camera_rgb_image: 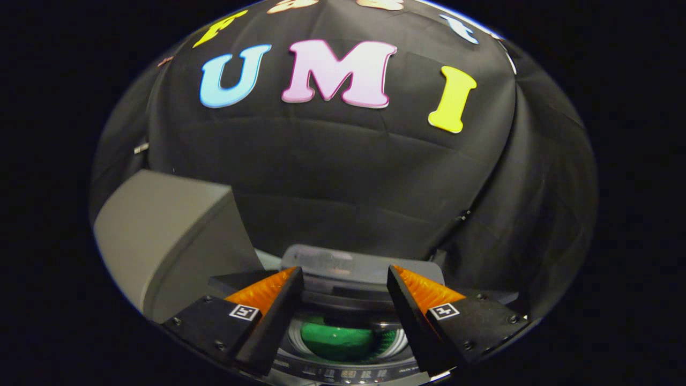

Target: Put the clothes into the washing machine and then close the washing machine lid.

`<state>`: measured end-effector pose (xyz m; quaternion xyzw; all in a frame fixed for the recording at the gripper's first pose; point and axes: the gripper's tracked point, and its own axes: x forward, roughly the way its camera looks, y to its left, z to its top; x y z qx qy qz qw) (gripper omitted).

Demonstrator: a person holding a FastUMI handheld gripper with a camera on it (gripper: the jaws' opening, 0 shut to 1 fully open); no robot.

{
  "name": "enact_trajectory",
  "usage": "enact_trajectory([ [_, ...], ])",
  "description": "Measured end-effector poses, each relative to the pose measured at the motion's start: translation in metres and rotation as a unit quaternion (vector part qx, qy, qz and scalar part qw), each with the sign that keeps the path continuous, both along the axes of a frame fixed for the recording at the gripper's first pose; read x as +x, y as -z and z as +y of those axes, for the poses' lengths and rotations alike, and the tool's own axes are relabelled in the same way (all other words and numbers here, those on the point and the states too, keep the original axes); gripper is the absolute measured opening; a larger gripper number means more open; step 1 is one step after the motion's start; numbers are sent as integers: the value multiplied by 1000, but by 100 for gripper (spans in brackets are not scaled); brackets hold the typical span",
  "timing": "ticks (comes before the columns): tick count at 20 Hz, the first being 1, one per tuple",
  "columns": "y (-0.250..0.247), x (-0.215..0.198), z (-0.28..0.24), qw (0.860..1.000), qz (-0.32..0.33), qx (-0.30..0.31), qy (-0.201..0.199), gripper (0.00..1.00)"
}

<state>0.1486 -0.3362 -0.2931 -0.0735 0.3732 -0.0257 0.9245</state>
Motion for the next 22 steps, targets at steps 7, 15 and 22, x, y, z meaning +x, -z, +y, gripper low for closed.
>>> enact_trajectory([
  [7,0,-40,25,999,-26,21,10,99],
  [15,-101,5,48,984,-148,81,61,99],
  [22,-206,12,94,948,-302,99,20,99],
])
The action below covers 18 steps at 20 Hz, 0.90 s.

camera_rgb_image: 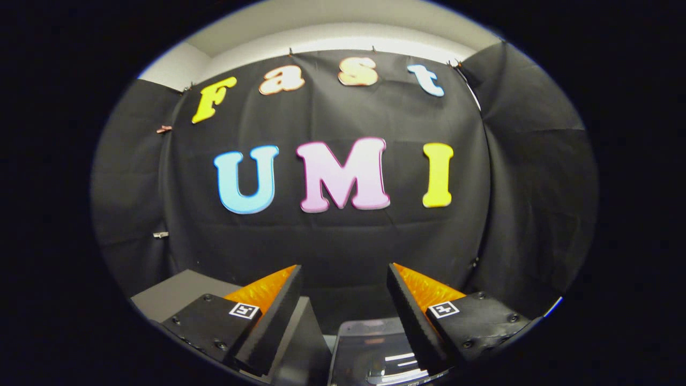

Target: Put the clothes into the washing machine and then close the washing machine lid.

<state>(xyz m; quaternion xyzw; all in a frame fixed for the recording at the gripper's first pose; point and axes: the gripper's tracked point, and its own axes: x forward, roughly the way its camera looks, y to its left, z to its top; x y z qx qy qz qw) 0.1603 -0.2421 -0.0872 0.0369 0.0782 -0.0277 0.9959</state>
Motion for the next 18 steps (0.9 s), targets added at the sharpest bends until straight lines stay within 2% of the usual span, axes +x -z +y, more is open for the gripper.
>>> enact_trajectory([
  [4,-17,-23,31,999,-26,-8,-32,98],
  [10,-12,-30,44,999,-13,-25,-38,99],
  [18,-31,-29,56,998,-30,-39,-49,99],
])
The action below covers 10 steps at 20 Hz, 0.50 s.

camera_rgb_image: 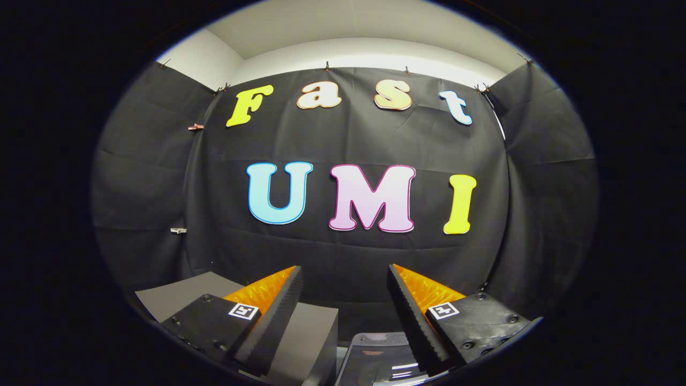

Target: Put the clothes into the washing machine and then close the washing machine lid.

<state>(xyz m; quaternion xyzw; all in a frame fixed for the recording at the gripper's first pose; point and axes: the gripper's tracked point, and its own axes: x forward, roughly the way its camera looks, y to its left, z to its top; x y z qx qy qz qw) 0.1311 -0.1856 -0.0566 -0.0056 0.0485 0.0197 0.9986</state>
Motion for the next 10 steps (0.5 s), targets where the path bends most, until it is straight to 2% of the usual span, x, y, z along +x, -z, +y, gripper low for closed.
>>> enact_trajectory([
  [10,-19,-5,-4,1000,-21,-20,-6,99],
])
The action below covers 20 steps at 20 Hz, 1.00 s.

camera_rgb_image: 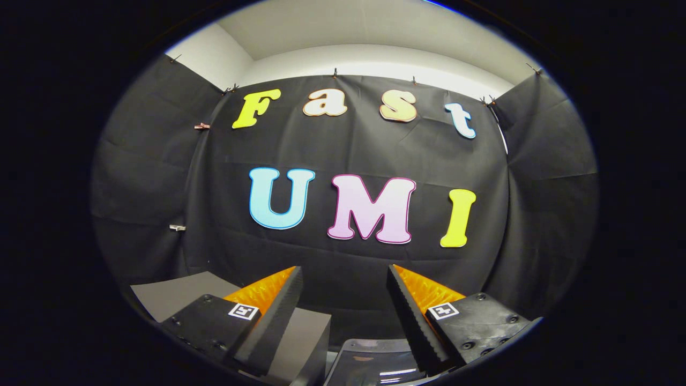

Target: Put the clothes into the washing machine and then close the washing machine lid.

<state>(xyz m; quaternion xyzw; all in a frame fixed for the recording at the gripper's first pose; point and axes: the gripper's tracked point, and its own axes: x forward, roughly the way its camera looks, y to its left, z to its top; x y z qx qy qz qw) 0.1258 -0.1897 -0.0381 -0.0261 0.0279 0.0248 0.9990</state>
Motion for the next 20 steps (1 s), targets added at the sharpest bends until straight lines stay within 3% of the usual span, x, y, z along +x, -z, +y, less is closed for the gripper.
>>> enact_trajectory([
  [20,-28,3,-25,1000,-21,12,12,99],
])
